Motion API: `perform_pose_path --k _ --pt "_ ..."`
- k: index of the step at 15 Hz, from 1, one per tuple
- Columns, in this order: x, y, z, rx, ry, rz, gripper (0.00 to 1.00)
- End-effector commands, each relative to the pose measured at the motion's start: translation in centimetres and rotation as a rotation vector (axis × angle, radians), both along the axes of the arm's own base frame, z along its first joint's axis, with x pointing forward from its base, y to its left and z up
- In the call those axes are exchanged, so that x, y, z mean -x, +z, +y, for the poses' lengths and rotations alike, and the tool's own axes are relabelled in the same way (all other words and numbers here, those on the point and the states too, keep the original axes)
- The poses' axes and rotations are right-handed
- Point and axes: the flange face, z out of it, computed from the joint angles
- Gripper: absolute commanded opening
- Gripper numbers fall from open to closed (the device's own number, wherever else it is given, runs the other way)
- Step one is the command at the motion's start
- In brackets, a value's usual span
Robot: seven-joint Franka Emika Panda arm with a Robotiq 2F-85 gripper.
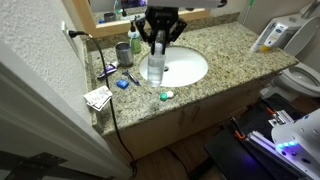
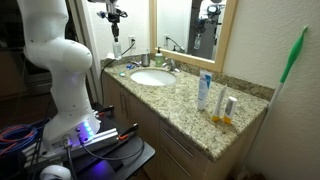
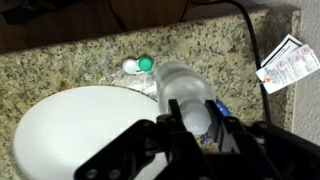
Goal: Move the clear bottle to the left side of the sink
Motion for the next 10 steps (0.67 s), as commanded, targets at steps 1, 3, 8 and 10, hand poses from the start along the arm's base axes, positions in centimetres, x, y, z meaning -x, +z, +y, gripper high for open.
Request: perform_pose_path --k 1,3,8,10 --pt "-1.3 -3.0 5.1 -0.011 0.112 -0.012 0.07" --pt "-2.0 -5.1 7.1 0.003 0.135 -0.049 0.07" --pt "-1.8 -6.6 7.5 0.003 0.131 -0.032 0.07" --pt "-2.3 -7.4 8.2 0.0 0.144 -0.049 0.07"
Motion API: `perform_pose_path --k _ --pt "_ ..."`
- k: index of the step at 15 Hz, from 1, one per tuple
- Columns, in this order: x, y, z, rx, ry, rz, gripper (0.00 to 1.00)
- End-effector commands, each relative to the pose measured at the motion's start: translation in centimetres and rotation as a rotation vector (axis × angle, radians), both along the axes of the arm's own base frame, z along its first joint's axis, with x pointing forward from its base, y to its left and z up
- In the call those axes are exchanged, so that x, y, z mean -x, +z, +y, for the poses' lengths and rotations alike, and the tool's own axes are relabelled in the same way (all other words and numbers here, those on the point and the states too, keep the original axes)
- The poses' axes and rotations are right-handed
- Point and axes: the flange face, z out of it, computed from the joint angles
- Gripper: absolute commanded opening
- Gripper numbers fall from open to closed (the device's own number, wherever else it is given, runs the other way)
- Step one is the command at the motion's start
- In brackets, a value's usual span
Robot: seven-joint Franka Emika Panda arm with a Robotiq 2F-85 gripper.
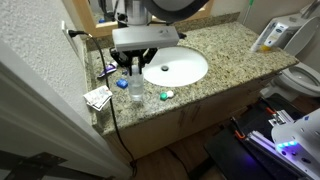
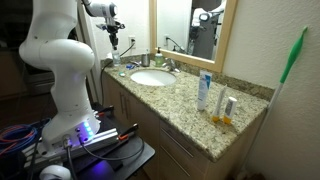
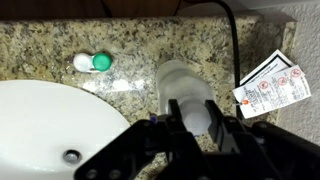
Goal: Move the clear bottle to the left side of the sink
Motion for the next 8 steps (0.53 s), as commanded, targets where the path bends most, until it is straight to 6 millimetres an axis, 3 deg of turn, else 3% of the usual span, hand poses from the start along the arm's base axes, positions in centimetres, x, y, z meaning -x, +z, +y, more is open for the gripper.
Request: perform_pose_path --k 1,8 --pt "-0.5 -0.9 1.3 -0.009 0.026 -0.026 0.07" --pt "-1.0 -4.6 3.5 0.011 0.072 -0.071 0.07"
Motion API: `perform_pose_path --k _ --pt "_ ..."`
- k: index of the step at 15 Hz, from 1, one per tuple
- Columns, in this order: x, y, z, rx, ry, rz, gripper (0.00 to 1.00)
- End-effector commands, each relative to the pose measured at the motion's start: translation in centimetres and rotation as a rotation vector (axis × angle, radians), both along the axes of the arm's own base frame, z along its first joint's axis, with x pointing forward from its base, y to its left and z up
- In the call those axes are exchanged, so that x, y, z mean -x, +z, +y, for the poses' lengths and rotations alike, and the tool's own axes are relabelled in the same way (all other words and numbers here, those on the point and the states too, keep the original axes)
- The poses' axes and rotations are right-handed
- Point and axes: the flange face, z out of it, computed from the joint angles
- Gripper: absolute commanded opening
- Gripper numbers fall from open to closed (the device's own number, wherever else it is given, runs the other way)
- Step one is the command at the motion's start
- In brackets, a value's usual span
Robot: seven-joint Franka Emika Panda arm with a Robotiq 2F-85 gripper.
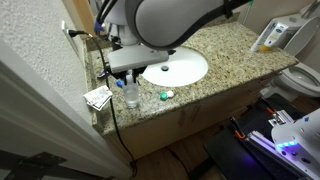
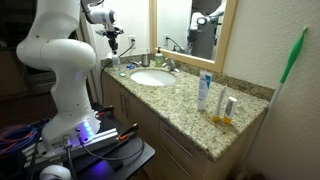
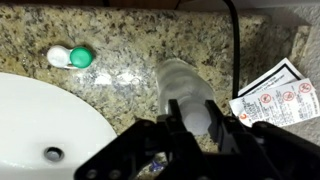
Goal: Move the clear bottle to the left side of the sink
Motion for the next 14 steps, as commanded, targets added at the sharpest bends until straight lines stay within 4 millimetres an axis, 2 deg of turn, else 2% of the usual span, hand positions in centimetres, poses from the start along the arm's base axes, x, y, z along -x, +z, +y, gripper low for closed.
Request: perform_pose_path --k 1,5,6,7,9,14 --pt "-1.2 -1.0 0.9 -0.018 0.008 -0.035 0.07" --pt "-1.5 -1.3 1.4 -0.055 -0.001 -0.045 0.07" --pt "-1.4 -1.2 1.4 -0.052 -0.006 -0.029 0.26" --pt "-1.2 -1.2 1.3 -0.038 -0.016 -0.014 0.55" --pt "-0.7 -0.7 1.5 -0.025 -0.016 0.005 0.62" --pt "0.3 2.3 2.1 -0.051 -0.012 -0.034 0.98"
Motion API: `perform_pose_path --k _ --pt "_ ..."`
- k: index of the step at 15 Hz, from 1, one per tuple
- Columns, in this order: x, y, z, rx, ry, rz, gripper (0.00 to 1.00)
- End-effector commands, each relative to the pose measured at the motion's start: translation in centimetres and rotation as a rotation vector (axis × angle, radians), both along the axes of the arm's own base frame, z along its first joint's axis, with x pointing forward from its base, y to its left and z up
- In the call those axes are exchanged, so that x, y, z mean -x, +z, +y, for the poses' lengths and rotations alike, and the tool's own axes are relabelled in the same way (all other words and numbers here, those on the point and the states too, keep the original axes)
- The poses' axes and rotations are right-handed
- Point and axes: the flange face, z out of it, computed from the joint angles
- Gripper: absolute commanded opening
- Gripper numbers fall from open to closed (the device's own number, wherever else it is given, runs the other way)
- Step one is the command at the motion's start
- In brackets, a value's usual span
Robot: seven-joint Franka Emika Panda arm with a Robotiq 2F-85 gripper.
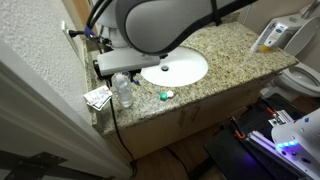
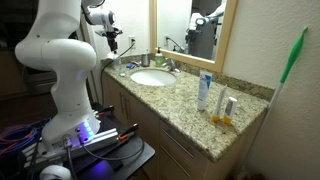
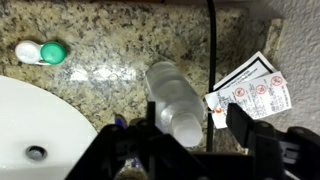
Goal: Move the clear bottle to the left side of the sink
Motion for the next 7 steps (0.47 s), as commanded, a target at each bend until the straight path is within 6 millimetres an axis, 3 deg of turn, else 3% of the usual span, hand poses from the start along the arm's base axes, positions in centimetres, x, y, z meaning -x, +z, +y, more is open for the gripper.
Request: perform_pose_path --k 1,3,5,6,7 --pt "1.0 3.1 -0.1 -0.011 -0.02 -0.007 0.99" --pt "1.8 4.9 -1.3 -0.031 -0.048 -0.002 1.0" --pt "0.7 7.5 -3.8 -0.065 -0.11 0.023 1.0" --pt "0.8 5.5 -0.8 -0.056 -0.063 -0.001 1.0" --pt "0.5 6.8 -1.7 -0.067 -0.084 0.004 1.0"
